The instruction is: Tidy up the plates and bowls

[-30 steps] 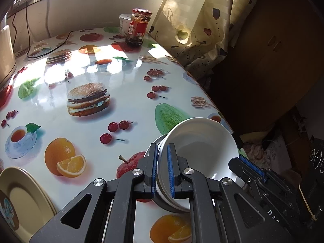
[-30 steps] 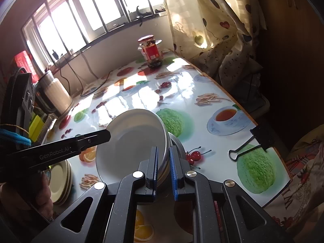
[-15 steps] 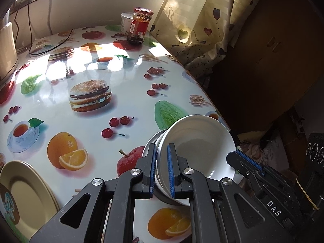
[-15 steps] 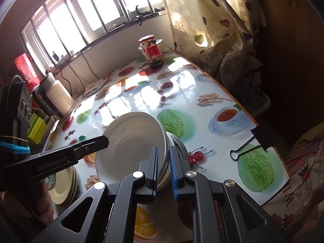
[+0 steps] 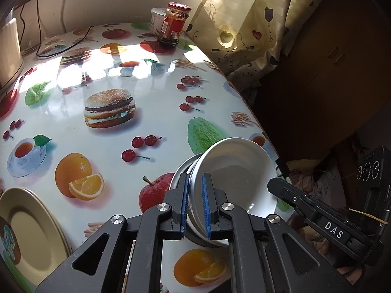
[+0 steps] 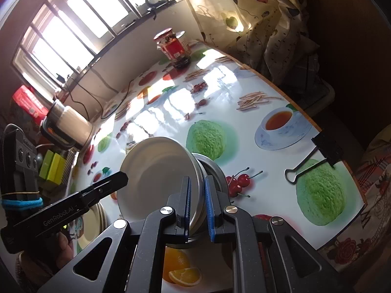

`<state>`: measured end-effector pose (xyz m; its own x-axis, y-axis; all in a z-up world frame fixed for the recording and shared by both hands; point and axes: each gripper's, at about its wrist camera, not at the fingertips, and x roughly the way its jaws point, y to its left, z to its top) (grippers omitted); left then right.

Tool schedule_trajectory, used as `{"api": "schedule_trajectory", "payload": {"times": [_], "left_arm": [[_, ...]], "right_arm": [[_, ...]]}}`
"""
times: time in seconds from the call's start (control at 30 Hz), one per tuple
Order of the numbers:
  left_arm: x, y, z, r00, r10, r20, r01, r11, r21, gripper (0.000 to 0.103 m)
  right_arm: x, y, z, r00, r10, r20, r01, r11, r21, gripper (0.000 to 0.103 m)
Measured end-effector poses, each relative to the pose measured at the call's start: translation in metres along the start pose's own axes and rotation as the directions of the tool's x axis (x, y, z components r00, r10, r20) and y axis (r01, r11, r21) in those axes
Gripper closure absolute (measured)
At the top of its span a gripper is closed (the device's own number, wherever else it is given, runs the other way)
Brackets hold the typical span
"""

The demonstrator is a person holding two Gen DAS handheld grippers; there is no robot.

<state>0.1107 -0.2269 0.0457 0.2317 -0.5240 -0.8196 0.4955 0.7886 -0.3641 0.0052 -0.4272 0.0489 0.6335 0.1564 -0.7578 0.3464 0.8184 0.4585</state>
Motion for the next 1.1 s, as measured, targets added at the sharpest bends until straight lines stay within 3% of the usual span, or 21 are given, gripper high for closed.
{"api": "schedule_trajectory", "payload": {"times": [0.4, 0.73, 0.8, 0.97, 1.1], "left_arm": [[0.003, 0.000, 0.000, 1.000, 0.008, -0.003, -0.008, 1.000, -0.003, 0.093], [-0.002, 0.005, 0.001, 1.000, -0.019, 0.020, 0.020, 1.000, -0.015, 0.093], [-0.003, 0.006, 0.002, 0.999, -0.017, 0.031, 0.018, 1.000, -0.016, 0.093], [0.001, 0.006, 0.005, 0.999, -0.029, 0.025, 0.029, 0.999, -0.019, 0.093], [0.004, 0.006, 0.006, 0.999, -0.032, 0.017, 0.032, 0.999, -0.020, 0.093]], "right_arm": [[0.004, -0.001, 0.006, 0.999, 0.005, -0.035, -0.004, 1.000, 0.021, 0.089], [-0.005, 0.023, 0.019, 0.991, -0.067, 0.120, 0.087, 0.981, -0.174, 0.082], [-0.005, 0.027, 0.021, 0.990, -0.038, 0.136, 0.066, 0.976, -0.208, 0.082], [0.009, 0.034, 0.026, 0.995, 0.004, 0.099, 0.020, 0.971, -0.237, 0.082], [0.018, 0.036, 0.027, 0.995, -0.012, 0.094, 0.036, 0.968, -0.250, 0.086]]}}
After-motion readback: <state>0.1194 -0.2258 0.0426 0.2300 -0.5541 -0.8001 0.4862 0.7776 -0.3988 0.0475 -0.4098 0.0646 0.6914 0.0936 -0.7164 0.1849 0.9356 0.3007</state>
